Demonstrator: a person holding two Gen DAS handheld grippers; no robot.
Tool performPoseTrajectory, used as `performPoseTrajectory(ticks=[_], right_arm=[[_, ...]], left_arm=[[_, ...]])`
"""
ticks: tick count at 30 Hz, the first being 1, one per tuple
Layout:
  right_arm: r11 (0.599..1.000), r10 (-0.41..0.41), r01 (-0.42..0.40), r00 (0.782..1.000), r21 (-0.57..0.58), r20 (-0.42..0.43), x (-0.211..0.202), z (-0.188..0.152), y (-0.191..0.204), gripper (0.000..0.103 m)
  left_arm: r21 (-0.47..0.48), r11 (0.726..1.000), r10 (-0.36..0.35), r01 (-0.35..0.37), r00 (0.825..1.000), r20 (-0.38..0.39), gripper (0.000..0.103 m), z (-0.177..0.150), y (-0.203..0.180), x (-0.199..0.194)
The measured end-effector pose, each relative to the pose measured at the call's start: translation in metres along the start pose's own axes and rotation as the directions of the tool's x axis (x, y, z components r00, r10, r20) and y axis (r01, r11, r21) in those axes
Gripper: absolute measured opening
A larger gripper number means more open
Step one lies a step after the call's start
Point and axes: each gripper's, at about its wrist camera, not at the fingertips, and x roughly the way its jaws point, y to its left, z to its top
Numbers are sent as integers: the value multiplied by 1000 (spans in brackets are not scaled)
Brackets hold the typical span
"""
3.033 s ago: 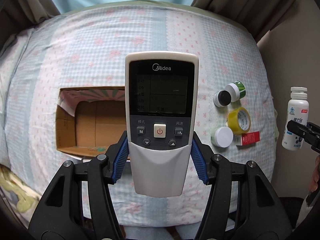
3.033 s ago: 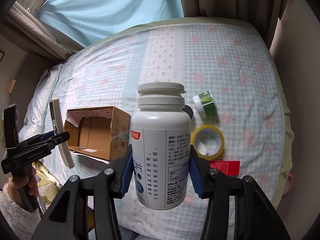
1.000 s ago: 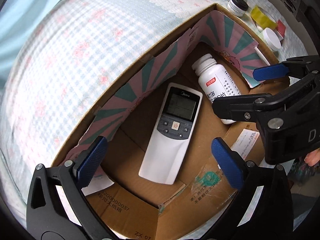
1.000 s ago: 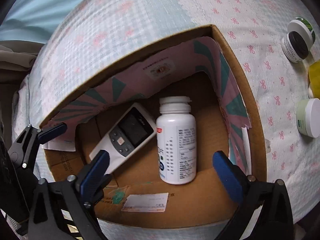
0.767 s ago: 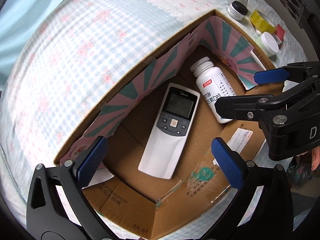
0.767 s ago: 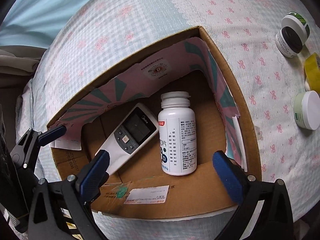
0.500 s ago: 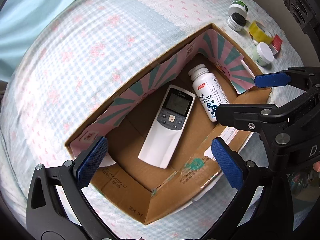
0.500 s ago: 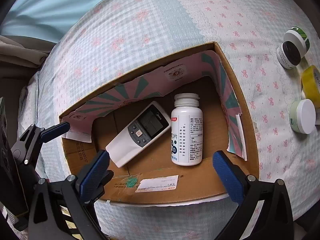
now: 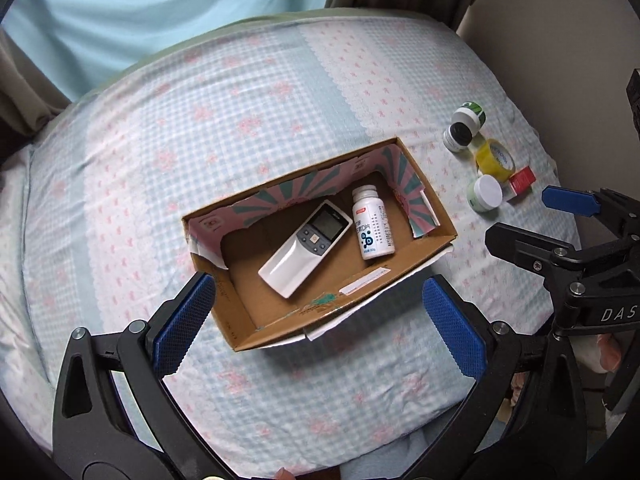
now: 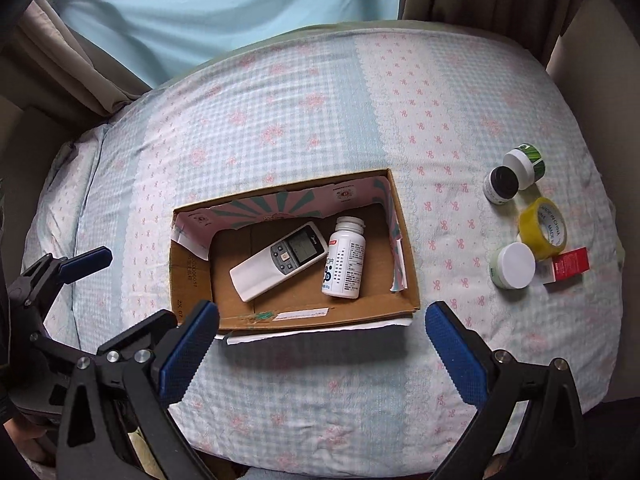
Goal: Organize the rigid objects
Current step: 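Open both tools to drop remote and bottle into the box, withdraw, then grasp the black-lidded jar with the left tool while the right tool grasps the yellow tape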
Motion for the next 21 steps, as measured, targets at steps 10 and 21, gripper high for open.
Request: performPoseTrajectory(ticks=[10, 21], right_arm=[[994, -75, 66, 991, 85, 115, -71, -27, -105, 103], [992, -69, 51, 985, 116, 159, -81, -36, -232, 103]], left_arm=[[-49, 999, -7, 10, 997, 71, 103, -8, -66, -29], [-53, 999, 17, -12, 996, 88, 103, 40, -174, 5]])
